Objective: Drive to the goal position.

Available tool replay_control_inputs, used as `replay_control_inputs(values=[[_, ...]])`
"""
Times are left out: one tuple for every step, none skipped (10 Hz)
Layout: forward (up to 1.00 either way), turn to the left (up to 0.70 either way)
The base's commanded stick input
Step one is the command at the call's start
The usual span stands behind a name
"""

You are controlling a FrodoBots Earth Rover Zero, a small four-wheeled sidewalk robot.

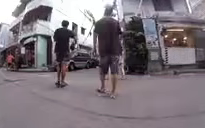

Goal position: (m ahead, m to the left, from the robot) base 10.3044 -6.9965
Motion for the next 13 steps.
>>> replay_control_inputs(values=[[1.00,0.00],[1.00,0.00],[1.00,0.00],[1.00,0.00],[1.00,0.00],[1.00,0.00],[1.00,0.00],[1.00,0.00],[1.00,0.00],[1.00,0.00],[1.00,0.00],[1.00,0.00],[1.00,0.00]])
